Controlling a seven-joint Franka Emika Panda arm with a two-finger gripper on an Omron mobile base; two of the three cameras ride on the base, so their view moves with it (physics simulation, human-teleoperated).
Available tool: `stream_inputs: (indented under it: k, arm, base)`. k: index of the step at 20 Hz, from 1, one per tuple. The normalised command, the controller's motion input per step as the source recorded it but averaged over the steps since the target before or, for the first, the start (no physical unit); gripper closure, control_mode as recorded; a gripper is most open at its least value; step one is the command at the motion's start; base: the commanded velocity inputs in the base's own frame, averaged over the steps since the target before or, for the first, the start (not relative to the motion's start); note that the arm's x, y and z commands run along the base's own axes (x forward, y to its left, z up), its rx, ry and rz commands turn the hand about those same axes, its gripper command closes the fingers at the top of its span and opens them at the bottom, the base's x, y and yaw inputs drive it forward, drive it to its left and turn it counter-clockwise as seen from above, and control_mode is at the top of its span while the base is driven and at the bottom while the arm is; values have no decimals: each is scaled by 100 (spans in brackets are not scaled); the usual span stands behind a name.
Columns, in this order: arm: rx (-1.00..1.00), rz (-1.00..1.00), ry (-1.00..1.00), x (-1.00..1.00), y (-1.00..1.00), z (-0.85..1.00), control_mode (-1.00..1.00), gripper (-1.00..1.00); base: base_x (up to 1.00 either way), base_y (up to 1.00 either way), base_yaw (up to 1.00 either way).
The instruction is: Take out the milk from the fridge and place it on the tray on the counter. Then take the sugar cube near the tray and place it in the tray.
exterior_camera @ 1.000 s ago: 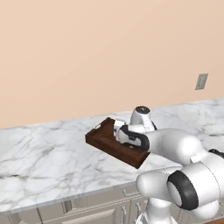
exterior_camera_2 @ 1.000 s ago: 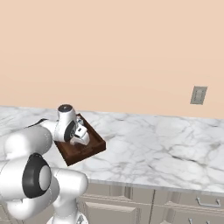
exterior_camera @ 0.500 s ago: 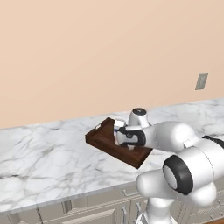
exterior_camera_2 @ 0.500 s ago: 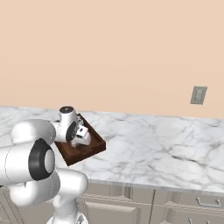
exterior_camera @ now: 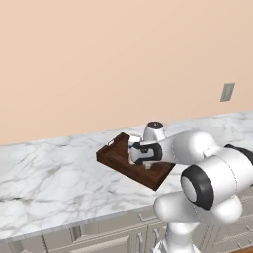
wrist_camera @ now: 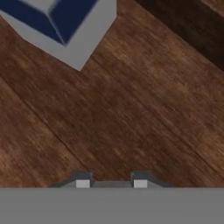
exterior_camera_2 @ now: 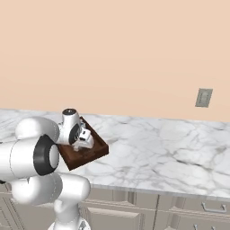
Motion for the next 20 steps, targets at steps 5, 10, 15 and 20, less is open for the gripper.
stream_inputs:
  k: [5, 10, 15, 20]
  arm:
    - [0, 0, -5, -16, 0, 30, -100, -100]
    - [0, 0, -15, -40, 0, 97, -100, -100]
    - [0, 0, -22, -52, -2, 100, -100, -100]
    - [1, 0, -21, -47, 0, 100, -100, -100]
  base:
    - [0, 0, 0]
    - [0, 0, 0]
    - [0, 0, 0]
    - [0, 0, 0]
